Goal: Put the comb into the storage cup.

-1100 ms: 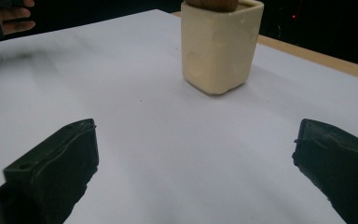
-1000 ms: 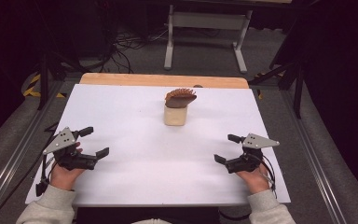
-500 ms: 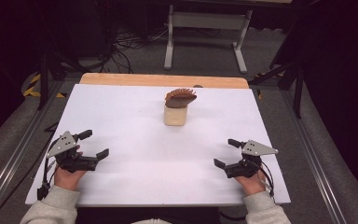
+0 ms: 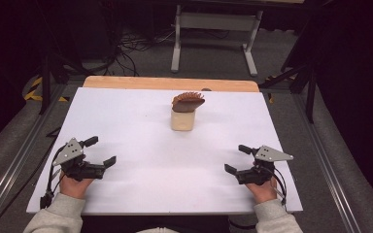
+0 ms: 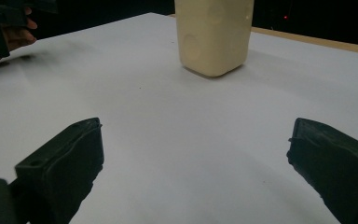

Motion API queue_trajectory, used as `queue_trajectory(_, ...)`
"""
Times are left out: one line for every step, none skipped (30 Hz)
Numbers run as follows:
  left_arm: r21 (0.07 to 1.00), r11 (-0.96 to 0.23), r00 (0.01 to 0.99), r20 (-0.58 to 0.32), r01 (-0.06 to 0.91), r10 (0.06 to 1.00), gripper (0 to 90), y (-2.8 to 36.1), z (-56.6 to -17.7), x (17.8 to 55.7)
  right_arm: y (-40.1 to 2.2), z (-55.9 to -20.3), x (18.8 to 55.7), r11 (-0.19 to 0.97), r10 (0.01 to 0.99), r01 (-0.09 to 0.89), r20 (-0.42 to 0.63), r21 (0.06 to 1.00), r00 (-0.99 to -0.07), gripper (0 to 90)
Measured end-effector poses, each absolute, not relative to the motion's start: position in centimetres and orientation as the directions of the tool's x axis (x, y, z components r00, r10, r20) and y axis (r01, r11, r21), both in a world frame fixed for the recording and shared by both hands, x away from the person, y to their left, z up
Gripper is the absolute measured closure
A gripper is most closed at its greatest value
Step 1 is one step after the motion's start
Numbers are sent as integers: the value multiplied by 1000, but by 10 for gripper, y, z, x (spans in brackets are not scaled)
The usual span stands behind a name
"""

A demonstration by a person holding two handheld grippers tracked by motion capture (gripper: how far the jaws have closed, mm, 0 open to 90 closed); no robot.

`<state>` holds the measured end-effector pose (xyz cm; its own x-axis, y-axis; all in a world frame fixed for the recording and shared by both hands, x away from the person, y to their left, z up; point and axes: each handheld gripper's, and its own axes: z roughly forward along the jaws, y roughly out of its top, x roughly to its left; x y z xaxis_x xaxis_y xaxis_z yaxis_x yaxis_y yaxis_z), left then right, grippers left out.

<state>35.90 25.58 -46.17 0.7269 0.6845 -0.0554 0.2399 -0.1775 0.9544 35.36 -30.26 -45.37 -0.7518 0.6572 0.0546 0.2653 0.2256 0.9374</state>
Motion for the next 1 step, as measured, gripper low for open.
queue_trajectory(954,-177,730,-58,242,681,1,256,-462,359,-303,-454,354,224,658,266,57,938,-751,34)
